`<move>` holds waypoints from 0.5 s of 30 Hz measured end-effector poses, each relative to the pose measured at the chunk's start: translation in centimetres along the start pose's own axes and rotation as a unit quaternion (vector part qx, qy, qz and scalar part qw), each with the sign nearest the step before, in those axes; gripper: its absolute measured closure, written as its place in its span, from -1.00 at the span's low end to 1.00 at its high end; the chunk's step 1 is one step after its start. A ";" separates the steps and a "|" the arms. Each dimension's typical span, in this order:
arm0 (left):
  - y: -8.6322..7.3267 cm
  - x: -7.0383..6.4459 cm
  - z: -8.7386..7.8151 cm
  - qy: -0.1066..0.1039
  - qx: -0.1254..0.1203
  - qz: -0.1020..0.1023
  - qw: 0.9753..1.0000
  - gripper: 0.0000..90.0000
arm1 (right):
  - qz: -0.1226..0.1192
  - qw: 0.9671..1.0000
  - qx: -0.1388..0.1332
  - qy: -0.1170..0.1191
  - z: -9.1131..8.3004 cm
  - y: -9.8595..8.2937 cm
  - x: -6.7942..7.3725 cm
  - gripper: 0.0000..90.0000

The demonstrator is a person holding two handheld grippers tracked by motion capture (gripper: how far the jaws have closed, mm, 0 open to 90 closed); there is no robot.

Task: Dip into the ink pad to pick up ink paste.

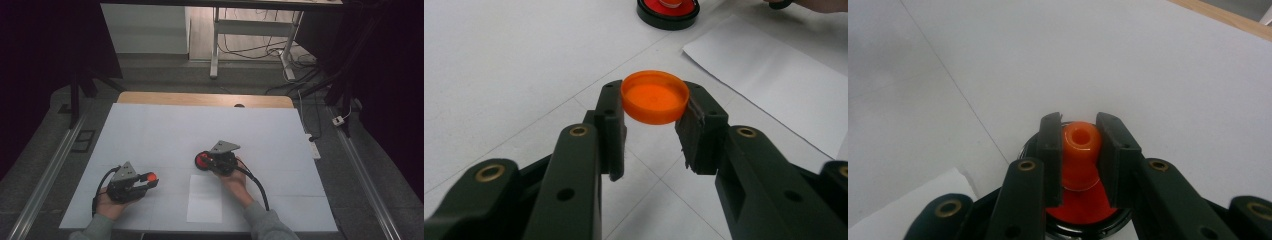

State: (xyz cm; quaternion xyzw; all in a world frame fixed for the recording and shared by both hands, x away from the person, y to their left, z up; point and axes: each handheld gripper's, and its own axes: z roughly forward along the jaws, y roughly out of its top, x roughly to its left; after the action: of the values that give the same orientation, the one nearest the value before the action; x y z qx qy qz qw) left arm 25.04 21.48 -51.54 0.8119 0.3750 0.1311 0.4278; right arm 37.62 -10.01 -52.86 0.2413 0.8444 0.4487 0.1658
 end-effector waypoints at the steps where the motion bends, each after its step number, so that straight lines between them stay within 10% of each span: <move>1: 0.0 0.0 0.0 0.000 0.000 0.001 1.000 0.44 | -0.001 1.000 -0.001 0.000 0.0 0.0 0.0 0.61; 15: 0.0 0.1 -0.1 -0.001 -0.002 -0.001 1.000 0.44 | 0.048 0.998 -0.043 0.013 -1.5 0.7 -1.0 0.61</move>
State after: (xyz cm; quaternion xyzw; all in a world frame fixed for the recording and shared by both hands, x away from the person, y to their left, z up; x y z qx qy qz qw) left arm 25.06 21.59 -51.51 0.8109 0.3748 0.1308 0.4299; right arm 37.88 -11.22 -51.42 0.2681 0.8142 0.4948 0.1429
